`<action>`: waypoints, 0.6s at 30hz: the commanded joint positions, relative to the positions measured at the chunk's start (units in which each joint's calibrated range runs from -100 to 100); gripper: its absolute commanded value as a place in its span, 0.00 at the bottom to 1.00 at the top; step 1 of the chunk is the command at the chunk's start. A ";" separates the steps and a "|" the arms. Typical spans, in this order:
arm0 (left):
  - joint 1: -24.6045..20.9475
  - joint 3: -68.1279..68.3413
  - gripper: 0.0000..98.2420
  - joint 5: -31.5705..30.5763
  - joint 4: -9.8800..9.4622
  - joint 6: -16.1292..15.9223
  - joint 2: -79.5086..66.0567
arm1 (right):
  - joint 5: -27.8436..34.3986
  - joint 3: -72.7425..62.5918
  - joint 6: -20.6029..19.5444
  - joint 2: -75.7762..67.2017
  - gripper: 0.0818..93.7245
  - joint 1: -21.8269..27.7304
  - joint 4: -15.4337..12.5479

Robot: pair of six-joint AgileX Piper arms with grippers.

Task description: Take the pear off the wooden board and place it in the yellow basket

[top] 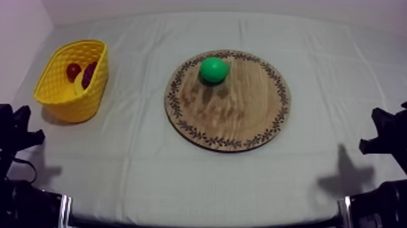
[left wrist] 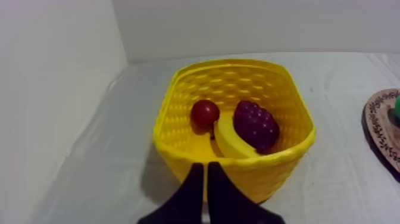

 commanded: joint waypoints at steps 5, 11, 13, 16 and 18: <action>-4.00 -2.16 0.00 7.37 0.15 4.97 -0.12 | 0.01 0.00 0.04 -0.05 0.00 0.00 0.02; -3.41 -2.16 0.00 7.47 0.34 5.70 -0.12 | 0.01 0.00 0.02 -0.05 0.00 0.00 0.02; -3.36 -2.16 0.00 7.48 0.36 6.17 -0.12 | 0.01 0.00 0.01 -0.05 0.00 0.00 0.02; -3.86 -2.19 0.00 7.61 0.37 6.32 -0.12 | 0.01 0.00 0.04 -0.05 0.00 0.00 0.02; -4.21 -2.34 0.00 8.04 0.38 6.26 -0.07 | 0.01 0.00 0.02 -0.05 0.00 0.00 0.02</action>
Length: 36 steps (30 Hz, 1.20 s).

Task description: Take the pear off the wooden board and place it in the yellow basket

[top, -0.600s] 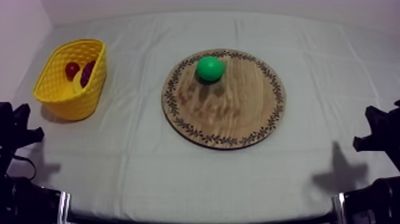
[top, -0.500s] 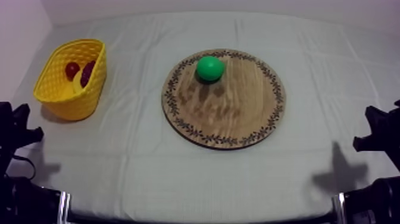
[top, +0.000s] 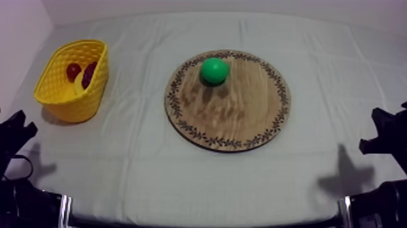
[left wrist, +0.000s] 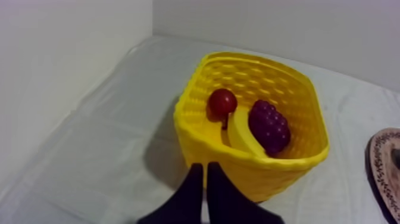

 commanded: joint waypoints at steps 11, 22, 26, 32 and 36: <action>2.24 -7.86 0.00 0.12 1.08 0.58 7.21 | 0.01 0.00 0.00 -0.05 0.00 0.00 0.02; 6.98 -24.24 0.00 1.90 5.39 -3.43 22.09 | 0.01 0.00 0.00 -0.05 0.00 0.00 0.02; 8.90 -29.84 0.00 2.64 7.90 -5.77 28.28 | 0.01 0.00 0.00 -0.05 0.00 0.00 0.02; 11.76 -39.78 0.00 5.57 9.72 -8.07 38.20 | 0.01 0.00 0.00 -0.05 0.00 0.00 0.02; 13.48 -47.67 0.00 9.32 9.96 -8.87 45.62 | 0.01 0.00 0.00 -0.05 0.00 0.00 0.02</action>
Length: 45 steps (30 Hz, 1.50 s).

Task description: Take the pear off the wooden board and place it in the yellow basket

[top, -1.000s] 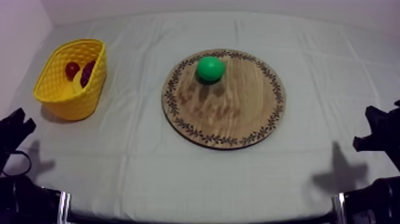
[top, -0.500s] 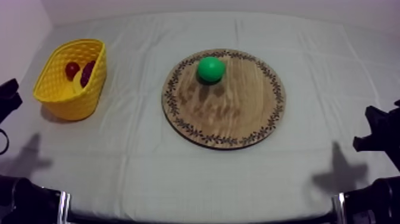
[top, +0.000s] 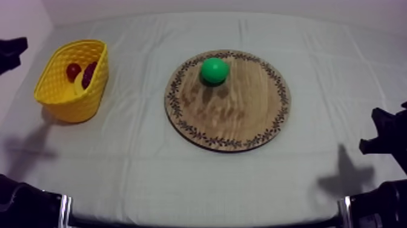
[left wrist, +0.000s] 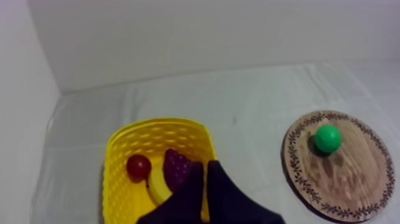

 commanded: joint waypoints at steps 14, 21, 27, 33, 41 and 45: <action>7.86 -30.70 0.00 10.21 -0.35 0.94 34.13 | 0.01 0.00 0.00 -0.05 0.00 0.07 0.02; 12.01 -42.96 0.00 13.85 -1.68 4.15 46.72 | 0.01 0.00 0.00 -0.05 0.00 0.07 0.02; 17.12 -51.62 0.00 15.71 -5.25 8.75 56.22 | 0.01 0.00 0.00 -0.05 0.00 0.07 0.02; 20.90 -57.90 0.00 19.28 -7.29 13.61 64.75 | 0.01 0.00 0.00 -0.05 0.00 0.07 0.02; 22.25 -64.81 0.00 27.19 -7.15 19.44 74.63 | 0.01 0.00 0.00 -0.05 0.00 0.07 0.02; 22.77 -67.50 0.00 29.18 -7.13 20.34 78.22 | 0.01 0.00 0.00 -0.05 0.00 0.07 0.02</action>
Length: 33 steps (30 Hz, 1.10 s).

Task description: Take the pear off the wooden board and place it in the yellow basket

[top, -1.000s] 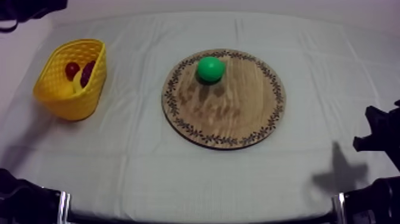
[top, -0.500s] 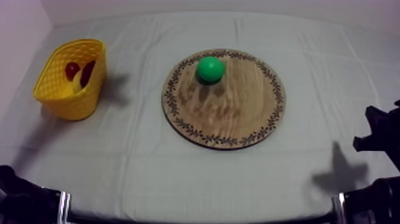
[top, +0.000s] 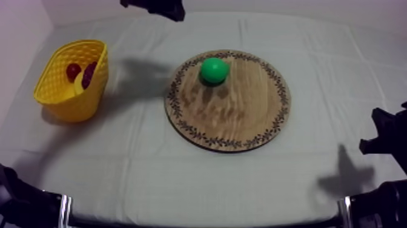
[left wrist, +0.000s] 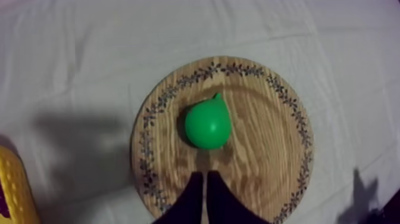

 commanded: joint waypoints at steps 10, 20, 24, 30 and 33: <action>1.39 -4.65 0.07 -1.08 0.14 -0.86 4.73 | 0.01 0.00 0.00 -0.05 0.00 0.01 0.02; 1.53 -0.35 0.43 -5.82 0.04 0.79 4.46 | 0.01 0.00 0.00 -0.05 0.00 0.01 0.02; 1.64 0.32 0.69 -6.53 0.15 -0.12 3.96 | 0.01 0.00 0.00 -0.05 0.00 0.01 0.02; 1.37 0.15 0.93 -6.28 1.06 -1.56 3.75 | 0.01 0.00 0.00 -0.05 0.00 0.01 0.02; 1.27 -0.04 0.97 -6.20 1.07 -1.59 3.79 | 0.01 0.00 0.00 -0.05 0.00 0.01 0.02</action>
